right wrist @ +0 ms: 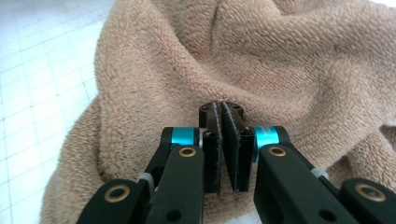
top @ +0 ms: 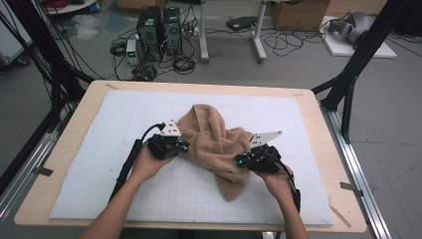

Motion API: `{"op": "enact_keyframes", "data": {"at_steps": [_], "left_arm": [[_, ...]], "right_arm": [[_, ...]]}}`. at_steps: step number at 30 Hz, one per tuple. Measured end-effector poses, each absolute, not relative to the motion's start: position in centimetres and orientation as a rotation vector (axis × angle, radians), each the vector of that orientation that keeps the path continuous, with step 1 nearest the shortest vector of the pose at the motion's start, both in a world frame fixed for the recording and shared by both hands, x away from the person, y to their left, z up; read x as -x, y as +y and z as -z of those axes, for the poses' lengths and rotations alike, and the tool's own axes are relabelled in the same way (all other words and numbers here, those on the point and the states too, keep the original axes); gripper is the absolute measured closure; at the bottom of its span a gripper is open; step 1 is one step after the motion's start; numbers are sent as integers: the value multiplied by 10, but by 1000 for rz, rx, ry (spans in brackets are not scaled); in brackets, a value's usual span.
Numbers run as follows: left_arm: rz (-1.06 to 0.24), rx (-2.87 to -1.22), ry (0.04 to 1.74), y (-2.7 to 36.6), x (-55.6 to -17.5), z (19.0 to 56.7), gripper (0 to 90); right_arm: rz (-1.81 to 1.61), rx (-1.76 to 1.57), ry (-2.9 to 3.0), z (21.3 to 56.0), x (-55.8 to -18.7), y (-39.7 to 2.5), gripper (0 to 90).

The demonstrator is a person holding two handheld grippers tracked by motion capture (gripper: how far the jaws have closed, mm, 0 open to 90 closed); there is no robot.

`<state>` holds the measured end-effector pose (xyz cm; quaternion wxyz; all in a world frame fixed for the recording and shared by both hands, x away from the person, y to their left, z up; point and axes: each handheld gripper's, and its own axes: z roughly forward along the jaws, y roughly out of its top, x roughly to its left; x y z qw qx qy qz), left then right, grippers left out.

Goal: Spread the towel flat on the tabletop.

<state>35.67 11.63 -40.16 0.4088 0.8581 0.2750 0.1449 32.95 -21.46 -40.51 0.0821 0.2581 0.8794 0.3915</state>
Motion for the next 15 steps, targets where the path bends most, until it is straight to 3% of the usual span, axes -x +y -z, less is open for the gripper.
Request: {"op": "enact_keyframes", "data": {"at_steps": [9,15], "left_arm": [[-356,-2140,682,122,-353,398,896],[-347,-2130,659,124,-353,397,894]], "right_arm": [[-1166,-746,2632,404,-327,-212,885],[-1194,-772,2589,400,-326,-221,799]]}}
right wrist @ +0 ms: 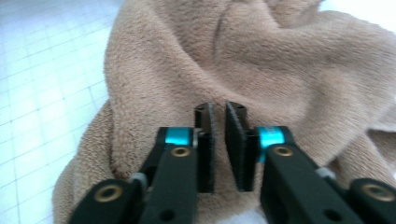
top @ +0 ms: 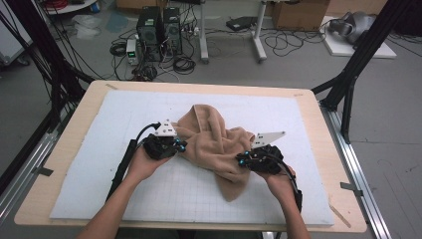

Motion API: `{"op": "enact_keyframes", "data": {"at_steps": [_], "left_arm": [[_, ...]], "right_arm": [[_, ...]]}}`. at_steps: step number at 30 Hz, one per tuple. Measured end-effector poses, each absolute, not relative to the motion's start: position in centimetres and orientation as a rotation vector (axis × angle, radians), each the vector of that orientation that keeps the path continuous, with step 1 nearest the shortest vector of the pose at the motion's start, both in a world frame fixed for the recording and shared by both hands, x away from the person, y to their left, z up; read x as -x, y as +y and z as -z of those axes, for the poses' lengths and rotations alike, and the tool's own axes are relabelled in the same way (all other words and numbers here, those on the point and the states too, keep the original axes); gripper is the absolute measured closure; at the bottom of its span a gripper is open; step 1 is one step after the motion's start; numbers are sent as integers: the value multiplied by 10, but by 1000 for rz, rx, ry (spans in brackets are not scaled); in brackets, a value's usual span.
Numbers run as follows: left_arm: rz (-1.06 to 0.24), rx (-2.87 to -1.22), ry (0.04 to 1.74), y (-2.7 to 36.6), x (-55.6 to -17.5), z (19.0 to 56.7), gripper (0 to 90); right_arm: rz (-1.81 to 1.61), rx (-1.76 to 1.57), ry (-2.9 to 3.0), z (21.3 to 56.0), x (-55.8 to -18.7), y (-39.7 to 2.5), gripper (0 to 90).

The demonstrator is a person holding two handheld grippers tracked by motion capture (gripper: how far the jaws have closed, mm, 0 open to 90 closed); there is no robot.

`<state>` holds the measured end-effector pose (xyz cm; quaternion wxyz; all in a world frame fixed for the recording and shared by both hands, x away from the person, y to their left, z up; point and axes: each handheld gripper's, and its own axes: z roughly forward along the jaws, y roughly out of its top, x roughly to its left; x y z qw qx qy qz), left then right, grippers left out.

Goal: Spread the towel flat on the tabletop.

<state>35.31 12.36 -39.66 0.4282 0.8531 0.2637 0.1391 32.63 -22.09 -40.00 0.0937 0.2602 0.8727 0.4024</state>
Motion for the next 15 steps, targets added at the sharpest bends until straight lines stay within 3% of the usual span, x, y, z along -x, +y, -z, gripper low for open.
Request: {"op": "enact_keyframes", "data": {"at_steps": [1,2,3,4,5,6,12,13,15], "left_arm": [[-345,-2110,661,123,-354,397,870],[-339,-2101,668,122,-355,397,706],[-330,-2097,673,122,-356,398,706],[-327,-2095,684,120,-359,400,614],[-320,-2094,692,118,-360,401,614],[-312,-2100,707,116,-363,403,547],[-274,-2161,711,102,-370,417,580],[-278,-2172,703,100,-370,418,678],[-286,-2196,699,99,-370,419,723]], "right_arm": [[-1201,-780,2585,400,-326,-222,776],[-1200,-796,2582,401,-327,-224,739],[-1200,-796,2582,401,-327,-224,739],[-1189,-816,2584,403,-328,-224,723],[-1189,-816,2584,403,-328,-224,723],[-1187,-817,2584,404,-328,-224,715],[-1189,-813,2595,410,-328,-224,700],[-1190,-812,2590,411,-328,-225,699],[-1190,-821,2588,411,-328,-225,697]]}}
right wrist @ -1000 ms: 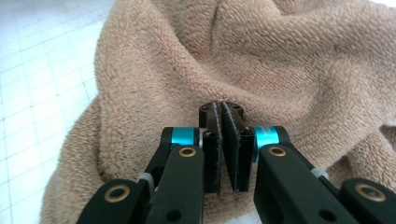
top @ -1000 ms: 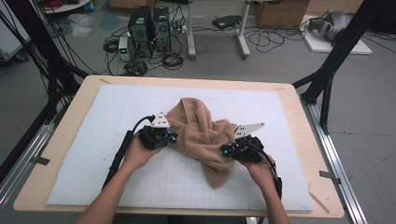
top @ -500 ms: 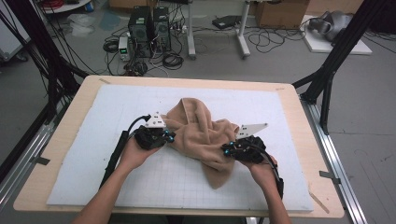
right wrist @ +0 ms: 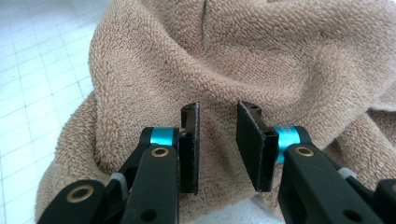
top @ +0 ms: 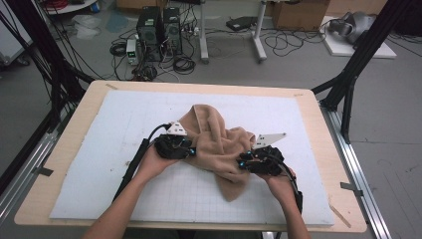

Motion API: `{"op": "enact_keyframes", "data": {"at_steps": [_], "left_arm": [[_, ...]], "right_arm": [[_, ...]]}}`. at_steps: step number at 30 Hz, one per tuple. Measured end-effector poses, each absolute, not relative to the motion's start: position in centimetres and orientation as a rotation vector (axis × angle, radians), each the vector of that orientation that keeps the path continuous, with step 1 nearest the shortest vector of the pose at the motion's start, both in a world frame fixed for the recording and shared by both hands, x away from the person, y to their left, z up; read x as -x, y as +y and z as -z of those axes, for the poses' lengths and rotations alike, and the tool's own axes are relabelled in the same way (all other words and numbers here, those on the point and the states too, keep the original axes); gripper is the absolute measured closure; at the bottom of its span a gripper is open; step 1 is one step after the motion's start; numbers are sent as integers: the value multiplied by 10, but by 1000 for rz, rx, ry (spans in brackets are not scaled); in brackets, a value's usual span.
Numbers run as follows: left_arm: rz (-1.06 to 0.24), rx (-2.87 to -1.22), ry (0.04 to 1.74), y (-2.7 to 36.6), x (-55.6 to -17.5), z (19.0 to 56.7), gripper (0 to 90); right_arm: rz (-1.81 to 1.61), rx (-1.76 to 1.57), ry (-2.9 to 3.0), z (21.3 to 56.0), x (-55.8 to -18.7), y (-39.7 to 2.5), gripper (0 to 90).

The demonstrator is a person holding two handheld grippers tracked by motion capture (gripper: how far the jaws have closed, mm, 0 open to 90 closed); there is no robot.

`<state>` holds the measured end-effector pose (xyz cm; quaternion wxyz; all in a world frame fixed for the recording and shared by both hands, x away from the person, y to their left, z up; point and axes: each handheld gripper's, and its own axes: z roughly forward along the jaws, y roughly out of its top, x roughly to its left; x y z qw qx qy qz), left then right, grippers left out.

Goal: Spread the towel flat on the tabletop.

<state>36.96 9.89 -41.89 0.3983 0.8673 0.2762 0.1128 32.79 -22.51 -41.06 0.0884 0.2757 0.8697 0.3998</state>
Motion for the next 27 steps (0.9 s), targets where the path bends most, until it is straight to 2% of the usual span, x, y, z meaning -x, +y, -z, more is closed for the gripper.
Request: {"op": "enact_keyframes", "data": {"at_steps": [1,4,17,27], "left_arm": [[-289,-2200,694,99,-369,418,784],[-311,-2200,689,103,-364,412,835],[-435,-2129,654,145,-323,378,840],[-496,-2109,631,174,-271,371,840]], "right_arm": [[-1192,-827,2586,411,-328,-226,694],[-1200,-827,2576,410,-327,-227,689],[-1251,-776,2551,401,-321,-220,683],[-1273,-708,2560,390,-315,-206,680]]}}
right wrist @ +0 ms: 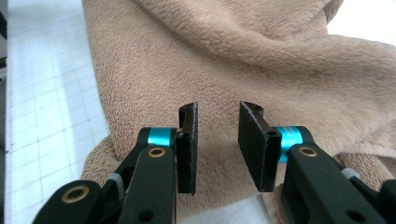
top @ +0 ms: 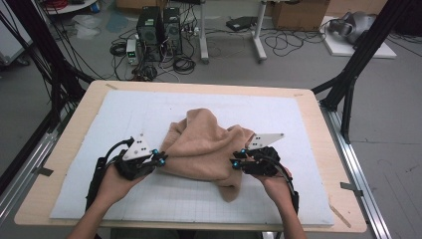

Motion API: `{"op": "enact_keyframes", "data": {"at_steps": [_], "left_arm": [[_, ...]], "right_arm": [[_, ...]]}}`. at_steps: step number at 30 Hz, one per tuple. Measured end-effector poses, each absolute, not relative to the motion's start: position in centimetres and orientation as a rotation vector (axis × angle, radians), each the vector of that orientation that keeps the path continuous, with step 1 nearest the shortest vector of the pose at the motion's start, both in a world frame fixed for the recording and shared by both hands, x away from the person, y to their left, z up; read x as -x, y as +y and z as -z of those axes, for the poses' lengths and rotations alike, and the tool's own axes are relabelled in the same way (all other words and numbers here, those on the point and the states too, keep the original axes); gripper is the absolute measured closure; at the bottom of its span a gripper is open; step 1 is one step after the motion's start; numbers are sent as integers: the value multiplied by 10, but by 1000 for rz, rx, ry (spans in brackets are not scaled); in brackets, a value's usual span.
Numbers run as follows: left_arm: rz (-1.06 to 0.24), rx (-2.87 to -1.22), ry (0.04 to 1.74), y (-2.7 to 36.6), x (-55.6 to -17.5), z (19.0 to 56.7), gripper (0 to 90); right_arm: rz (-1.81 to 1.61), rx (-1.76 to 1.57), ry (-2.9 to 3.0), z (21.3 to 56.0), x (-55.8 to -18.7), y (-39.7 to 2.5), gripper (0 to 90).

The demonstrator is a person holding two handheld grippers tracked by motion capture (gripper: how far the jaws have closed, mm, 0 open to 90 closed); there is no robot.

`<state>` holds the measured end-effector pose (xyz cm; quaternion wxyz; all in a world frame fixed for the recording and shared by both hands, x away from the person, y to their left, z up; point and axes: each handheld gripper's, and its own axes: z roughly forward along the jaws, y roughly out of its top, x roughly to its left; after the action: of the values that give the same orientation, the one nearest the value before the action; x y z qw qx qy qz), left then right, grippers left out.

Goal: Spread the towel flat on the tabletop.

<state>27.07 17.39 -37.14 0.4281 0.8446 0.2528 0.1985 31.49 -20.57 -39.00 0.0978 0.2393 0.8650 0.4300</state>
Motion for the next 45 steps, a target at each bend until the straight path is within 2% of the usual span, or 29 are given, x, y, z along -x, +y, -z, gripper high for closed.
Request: {"op": "enact_keyframes", "data": {"at_steps": [13,19,21,23,26,38,43,45], "left_arm": [[-473,-2131,628,187,-220,394,839],[-441,-2143,599,183,-212,398,831],[-422,-2134,601,183,-216,398,790],[-410,-2119,616,183,-221,396,676],[-428,-2098,636,184,-229,390,638],[-463,-2056,660,168,-280,382,607],[-486,-2071,694,158,-304,391,584],[-458,-2082,719,156,-314,399,569]], "right_arm": [[-1265,-669,2574,387,-302,-199,666],[-1263,-671,2579,387,-302,-200,653],[-1262,-672,2575,387,-304,-199,640],[-1258,-685,2570,388,-307,-198,619],[-1257,-690,2567,388,-310,-200,603],[-1224,-729,2531,392,-322,-204,570],[-1195,-764,2529,398,-327,-206,551],[-1183,-782,2536,402,-329,-207,541]]}}
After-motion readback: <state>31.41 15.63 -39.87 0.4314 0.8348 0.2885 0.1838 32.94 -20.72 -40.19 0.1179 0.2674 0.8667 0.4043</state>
